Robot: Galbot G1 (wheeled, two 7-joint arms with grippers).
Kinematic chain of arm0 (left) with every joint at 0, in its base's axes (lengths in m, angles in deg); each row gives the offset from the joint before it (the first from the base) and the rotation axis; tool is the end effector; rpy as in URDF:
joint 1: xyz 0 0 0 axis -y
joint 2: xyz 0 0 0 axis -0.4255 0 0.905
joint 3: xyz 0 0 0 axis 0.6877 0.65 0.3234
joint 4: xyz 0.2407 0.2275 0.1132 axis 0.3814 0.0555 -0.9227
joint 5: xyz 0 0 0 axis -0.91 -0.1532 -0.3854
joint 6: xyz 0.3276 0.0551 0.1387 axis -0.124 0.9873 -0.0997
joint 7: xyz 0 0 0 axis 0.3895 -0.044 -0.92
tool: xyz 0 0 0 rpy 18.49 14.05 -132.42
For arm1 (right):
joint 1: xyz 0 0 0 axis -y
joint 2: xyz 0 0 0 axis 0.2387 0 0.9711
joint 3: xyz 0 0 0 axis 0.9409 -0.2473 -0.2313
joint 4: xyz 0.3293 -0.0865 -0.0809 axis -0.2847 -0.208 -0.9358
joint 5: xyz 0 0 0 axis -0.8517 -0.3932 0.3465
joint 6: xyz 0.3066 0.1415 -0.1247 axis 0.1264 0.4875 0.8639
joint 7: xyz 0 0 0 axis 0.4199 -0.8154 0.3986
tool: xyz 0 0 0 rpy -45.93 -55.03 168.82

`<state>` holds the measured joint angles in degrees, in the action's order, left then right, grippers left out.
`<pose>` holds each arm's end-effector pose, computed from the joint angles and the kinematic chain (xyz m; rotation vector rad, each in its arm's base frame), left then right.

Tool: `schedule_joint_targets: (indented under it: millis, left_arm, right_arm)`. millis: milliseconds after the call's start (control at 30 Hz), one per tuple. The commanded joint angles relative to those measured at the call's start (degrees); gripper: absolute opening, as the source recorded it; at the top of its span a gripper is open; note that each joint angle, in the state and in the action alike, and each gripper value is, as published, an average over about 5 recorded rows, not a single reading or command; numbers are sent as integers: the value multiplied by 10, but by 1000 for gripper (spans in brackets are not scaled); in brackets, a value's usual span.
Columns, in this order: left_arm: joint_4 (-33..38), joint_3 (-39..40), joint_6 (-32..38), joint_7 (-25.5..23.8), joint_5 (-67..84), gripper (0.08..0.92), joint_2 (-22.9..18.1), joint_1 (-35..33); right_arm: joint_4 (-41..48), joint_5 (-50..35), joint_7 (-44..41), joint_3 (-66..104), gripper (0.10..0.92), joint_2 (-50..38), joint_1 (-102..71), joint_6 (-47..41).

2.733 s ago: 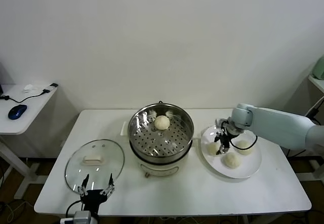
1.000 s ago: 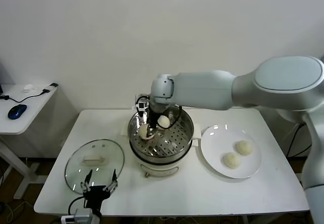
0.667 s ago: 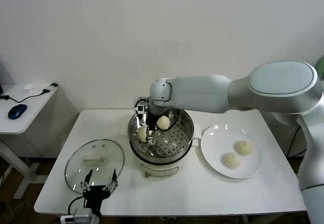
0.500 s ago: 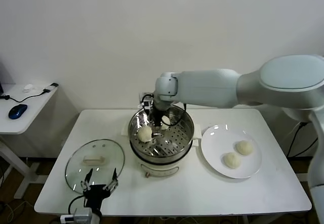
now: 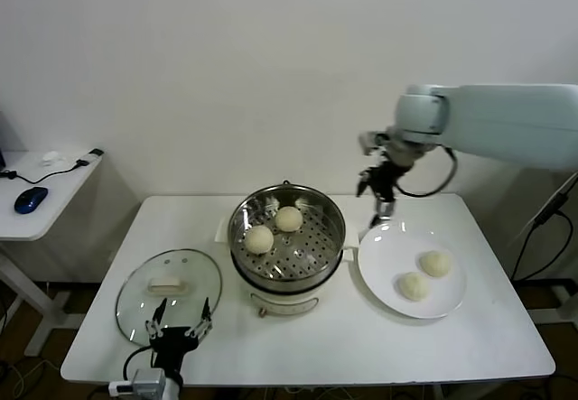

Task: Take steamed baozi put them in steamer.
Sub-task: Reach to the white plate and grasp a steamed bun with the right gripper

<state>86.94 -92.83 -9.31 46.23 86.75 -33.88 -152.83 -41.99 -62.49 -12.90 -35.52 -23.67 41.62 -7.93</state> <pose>0.1420 0.0132 -0.3326 0.1185 -2.8282 -0.1042 0.5385 -0.0651 -0.0137 1.3649 -1.3322 1.3239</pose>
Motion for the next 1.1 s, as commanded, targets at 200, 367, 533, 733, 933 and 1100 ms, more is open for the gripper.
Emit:
schedule_joint_targets:
  millis: [200, 367, 533, 733, 933, 1100]
  left_arm:
    - [-4, 2, 1, 1, -6, 823, -9, -6]
    - [-7, 2, 0, 1, -6, 823, -11, -7]
    - [-8, 1, 0, 2, -5, 823, -12, -7]
    - [-12, -1, 1, 3, -3, 823, -12, -7]
    - [-15, -1, 1, 3, -2, 823, -11, -5]
    - [-14, 0, 1, 3, -2, 823, -11, -5]
  right_arm:
    - [21, 216, 32, 127, 823, -207, -275, 4]
    - [40, 216, 49, 195, 823, -185, -345, -8]
    - [66, 222, 55, 222, 823, -158, -377, -12]
    - [102, 237, 62, 243, 823, -128, -407, -12]
    - [120, 242, 71, 254, 823, -107, -421, -11]
    - [123, 245, 75, 256, 823, -100, -424, -12]
